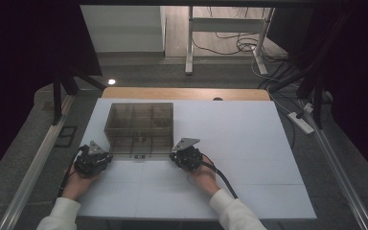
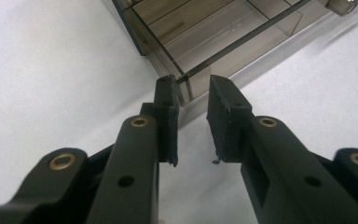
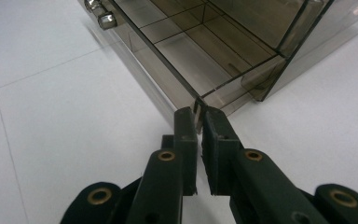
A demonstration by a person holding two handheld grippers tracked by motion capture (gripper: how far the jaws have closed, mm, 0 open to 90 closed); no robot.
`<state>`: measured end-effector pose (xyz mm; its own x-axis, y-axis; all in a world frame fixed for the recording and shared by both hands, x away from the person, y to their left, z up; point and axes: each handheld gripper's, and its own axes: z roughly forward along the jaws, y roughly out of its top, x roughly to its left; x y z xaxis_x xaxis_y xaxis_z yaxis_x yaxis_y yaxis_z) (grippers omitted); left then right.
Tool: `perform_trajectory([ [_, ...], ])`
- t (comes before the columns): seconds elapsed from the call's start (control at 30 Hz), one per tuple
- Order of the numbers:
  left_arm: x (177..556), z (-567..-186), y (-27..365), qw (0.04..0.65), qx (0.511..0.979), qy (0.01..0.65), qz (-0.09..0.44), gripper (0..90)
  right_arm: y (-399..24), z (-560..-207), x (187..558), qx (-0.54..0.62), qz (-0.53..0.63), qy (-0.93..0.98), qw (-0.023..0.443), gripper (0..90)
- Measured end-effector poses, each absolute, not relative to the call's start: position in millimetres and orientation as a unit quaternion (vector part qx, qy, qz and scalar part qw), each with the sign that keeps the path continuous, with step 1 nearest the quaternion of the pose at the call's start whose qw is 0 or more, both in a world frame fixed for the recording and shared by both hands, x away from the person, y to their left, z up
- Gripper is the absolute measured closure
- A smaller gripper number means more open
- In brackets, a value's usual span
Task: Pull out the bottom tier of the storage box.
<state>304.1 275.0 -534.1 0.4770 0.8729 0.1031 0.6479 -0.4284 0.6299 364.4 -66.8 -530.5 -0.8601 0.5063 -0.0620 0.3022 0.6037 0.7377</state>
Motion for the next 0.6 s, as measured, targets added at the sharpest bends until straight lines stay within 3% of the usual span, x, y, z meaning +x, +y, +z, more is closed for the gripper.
perform_trajectory([
  [0.6, 299.9, -533.5, 275.3, 0.262, 0.820, 0.462, 0.214, 73.0, -68.1, -531.5, 360.1, 0.224, 0.386, 0.885, 0.133, 84.2],
])
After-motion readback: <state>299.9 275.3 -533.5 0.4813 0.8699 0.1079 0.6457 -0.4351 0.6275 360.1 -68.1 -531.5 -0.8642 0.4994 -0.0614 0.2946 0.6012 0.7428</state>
